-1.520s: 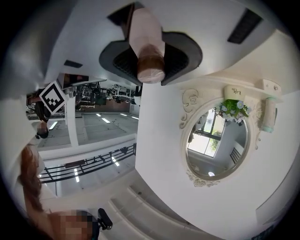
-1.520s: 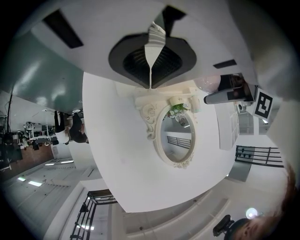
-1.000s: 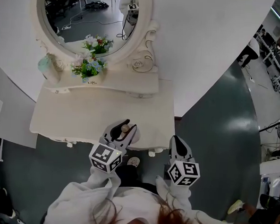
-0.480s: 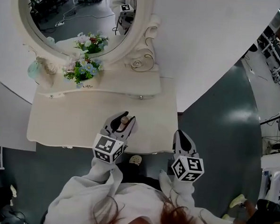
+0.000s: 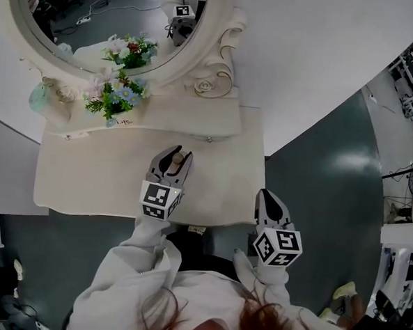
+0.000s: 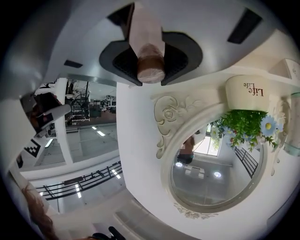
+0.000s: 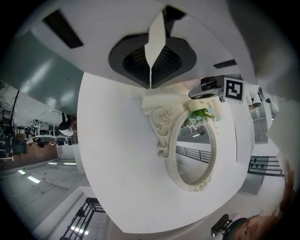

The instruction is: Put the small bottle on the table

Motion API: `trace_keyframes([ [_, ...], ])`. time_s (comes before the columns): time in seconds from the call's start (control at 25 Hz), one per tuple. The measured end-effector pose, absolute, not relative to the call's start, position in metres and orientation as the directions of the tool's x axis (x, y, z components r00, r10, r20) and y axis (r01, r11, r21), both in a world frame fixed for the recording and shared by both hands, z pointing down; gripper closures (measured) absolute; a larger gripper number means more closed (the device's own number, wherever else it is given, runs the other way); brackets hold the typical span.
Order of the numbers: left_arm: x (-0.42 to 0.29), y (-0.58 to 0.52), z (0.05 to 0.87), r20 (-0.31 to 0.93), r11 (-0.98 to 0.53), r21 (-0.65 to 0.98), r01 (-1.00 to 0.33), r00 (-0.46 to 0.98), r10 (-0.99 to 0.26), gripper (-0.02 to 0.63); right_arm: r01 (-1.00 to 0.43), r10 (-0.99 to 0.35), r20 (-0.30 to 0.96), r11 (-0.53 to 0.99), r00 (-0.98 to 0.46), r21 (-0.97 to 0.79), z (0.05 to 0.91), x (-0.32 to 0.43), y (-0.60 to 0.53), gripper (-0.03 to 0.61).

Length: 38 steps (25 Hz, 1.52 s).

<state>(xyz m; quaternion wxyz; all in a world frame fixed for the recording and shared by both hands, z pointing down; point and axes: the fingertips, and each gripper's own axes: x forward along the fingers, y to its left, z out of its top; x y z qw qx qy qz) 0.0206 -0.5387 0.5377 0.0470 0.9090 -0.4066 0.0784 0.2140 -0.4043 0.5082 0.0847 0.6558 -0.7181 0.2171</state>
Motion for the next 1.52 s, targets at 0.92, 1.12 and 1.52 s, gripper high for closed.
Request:
trace_keyframes([
  [0.92, -0.003, -0.607, 0.586, 0.216, -0.522, -0.111, -0.846, 0.492, -0.843, 0.479, -0.97, -0.856, 0.473, 0.118, -0.208, -0.214, 0.531, 0.184, -0.418, 0.543],
  [1.12, -0.002, -0.608, 0.584, 0.195, -0.514, -0.132, -0.848, 0.486, -0.852, 0.476, -0.968, -0.852, 0.473, 0.136, -0.224, -0.213, 0.532, 0.18, -0.422, 0.543],
  [1.52, 0.012, -0.602, 0.59, 0.279, -0.554, -0.096, -0.827, 0.512, -0.812, 0.355, -0.96, -0.854, 0.451, 0.179, -0.26, -0.215, 0.525, 0.171, -0.426, 0.543],
])
